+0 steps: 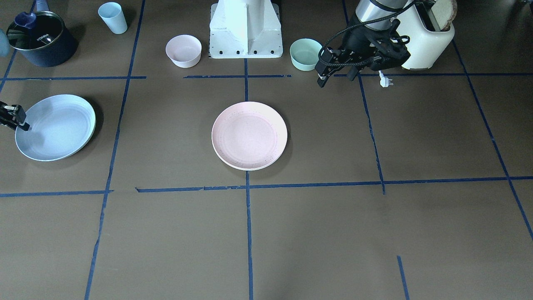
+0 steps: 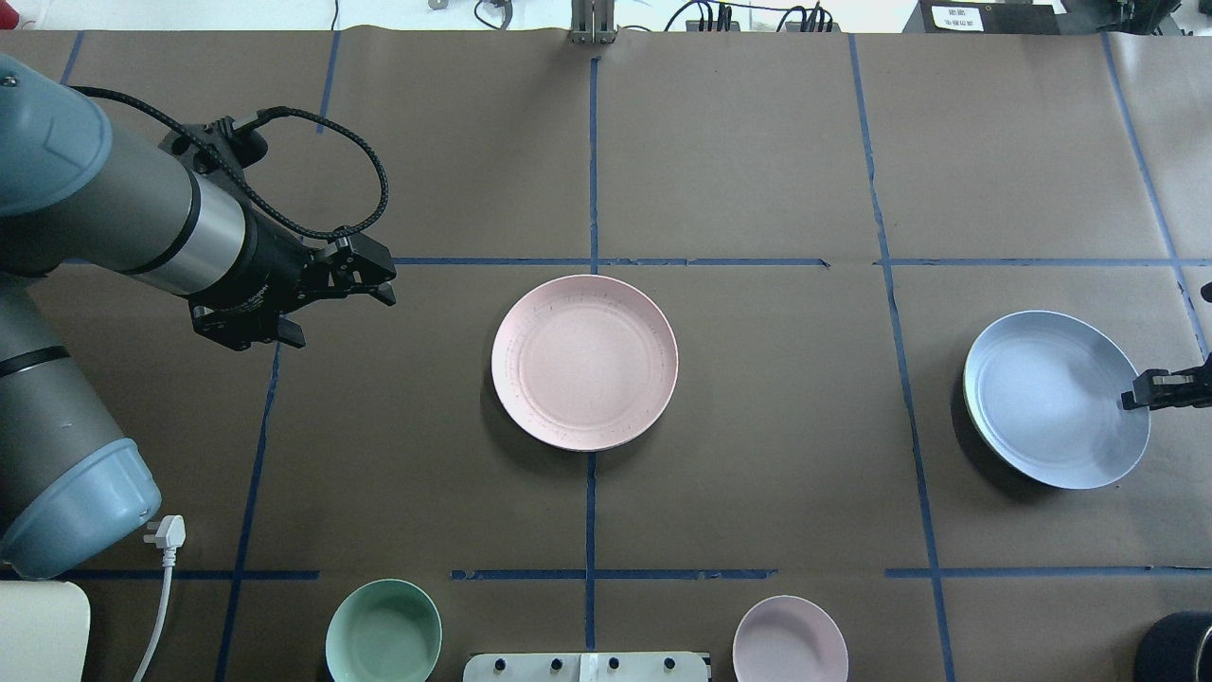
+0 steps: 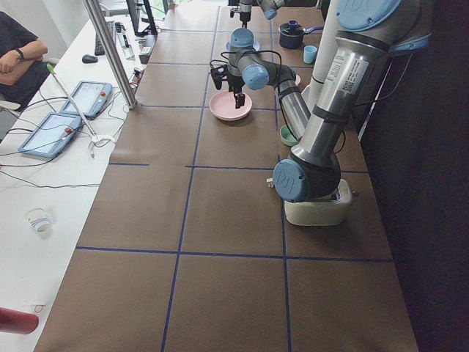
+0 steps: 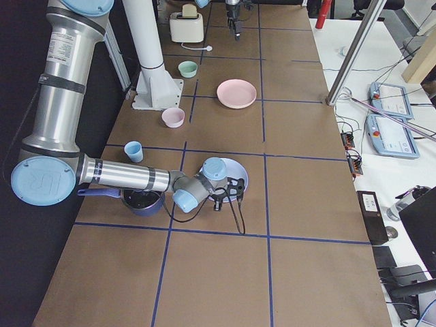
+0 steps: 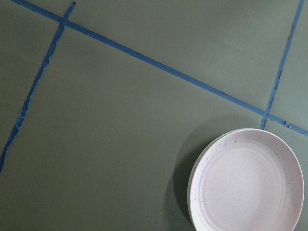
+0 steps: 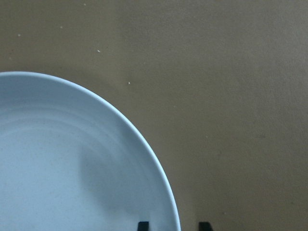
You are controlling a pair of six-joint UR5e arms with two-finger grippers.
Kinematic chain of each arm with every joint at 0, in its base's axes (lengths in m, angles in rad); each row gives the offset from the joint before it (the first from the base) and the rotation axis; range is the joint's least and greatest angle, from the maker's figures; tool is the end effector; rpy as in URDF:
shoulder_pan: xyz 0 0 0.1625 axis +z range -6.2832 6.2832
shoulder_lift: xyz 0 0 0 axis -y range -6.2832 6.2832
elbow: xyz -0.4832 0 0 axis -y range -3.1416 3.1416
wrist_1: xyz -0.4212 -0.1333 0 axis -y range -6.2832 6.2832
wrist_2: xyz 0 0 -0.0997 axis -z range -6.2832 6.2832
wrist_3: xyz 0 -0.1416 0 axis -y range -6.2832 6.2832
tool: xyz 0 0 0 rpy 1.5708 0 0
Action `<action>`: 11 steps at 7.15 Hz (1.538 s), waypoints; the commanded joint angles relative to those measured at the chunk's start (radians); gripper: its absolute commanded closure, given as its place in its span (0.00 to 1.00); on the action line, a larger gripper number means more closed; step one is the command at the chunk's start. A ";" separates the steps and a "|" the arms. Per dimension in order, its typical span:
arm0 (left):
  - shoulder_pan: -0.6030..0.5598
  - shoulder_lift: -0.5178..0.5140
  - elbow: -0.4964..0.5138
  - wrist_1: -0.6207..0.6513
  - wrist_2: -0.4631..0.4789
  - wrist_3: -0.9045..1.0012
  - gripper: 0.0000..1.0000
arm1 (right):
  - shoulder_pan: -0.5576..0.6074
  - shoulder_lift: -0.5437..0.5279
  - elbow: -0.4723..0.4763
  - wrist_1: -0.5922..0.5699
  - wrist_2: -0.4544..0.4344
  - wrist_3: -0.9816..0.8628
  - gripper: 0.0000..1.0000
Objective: Stack three plates with pink and blue
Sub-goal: 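Withdraw the left gripper while the right gripper grasps the blue plate rim, then lift the blue plate with the right gripper toward the pink plate stack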
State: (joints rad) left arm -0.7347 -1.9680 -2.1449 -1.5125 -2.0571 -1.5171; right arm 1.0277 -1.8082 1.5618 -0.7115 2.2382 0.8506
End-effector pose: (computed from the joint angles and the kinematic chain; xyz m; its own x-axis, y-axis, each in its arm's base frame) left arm 0.3888 -0.4417 0.2580 0.4701 -0.3607 -0.8055 0.2934 0.9246 -0.2428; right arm -0.1885 -0.4006 0.7685 0.6399 0.0576 0.7663 -0.0883 0.9961 -0.0012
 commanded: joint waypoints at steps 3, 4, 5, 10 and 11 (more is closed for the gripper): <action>-0.003 0.021 -0.001 0.000 0.002 0.002 0.00 | 0.072 -0.008 0.058 0.046 0.055 0.001 1.00; -0.027 0.046 0.002 0.002 0.003 0.032 0.00 | 0.133 0.009 0.067 0.049 0.126 0.002 1.00; -0.053 0.110 -0.021 0.018 0.002 0.151 0.00 | 0.156 0.033 0.104 0.047 0.176 0.022 1.00; -0.334 0.316 0.015 0.084 -0.115 0.814 0.00 | 0.036 0.343 0.156 0.026 0.157 0.475 1.00; -0.394 0.339 0.052 0.084 -0.138 0.924 0.00 | -0.028 0.406 0.168 -0.020 0.097 0.554 1.00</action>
State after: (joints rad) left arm -1.0552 -1.6620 -2.1297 -1.4280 -2.1568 -0.7259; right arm 1.0654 -1.4794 1.7209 -0.6960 2.3859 1.3102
